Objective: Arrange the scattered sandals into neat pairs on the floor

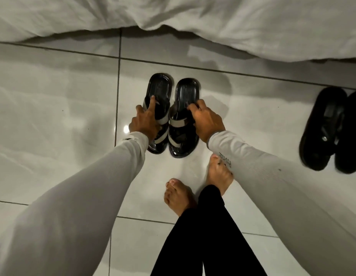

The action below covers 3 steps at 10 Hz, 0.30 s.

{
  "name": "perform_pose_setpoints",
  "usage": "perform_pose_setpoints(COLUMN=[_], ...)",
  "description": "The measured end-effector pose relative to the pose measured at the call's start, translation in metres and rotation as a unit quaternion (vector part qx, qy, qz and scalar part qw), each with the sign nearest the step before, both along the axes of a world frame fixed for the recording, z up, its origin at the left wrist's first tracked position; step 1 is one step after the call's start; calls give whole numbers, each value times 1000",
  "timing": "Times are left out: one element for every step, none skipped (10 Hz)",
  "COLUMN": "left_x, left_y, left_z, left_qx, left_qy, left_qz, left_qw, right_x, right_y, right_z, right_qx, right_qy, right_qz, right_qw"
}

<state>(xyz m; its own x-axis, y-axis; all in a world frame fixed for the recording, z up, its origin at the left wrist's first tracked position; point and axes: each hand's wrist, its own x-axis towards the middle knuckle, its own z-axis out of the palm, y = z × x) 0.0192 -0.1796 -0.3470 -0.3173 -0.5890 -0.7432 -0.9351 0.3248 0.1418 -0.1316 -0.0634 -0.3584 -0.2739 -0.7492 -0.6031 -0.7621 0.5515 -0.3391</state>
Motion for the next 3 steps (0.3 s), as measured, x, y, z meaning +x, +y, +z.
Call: perform_pose_setpoints(left_x=[1,3,-6], left_y=[27,70,120], left_z=[29,69,100], left_qx=[-23,-37,-41], left_qy=[6,25,43], left_qz=[-12,-79,-200], left_qw=[1000,996,978], right_x=[-4,-13,-25], right_y=[27,71,126], right_z=[31,71,110], right_qx=[-10,36,74], right_qy=[16,35,74], right_qz=[-19,-39,-66], right_qw=[1000,998,992])
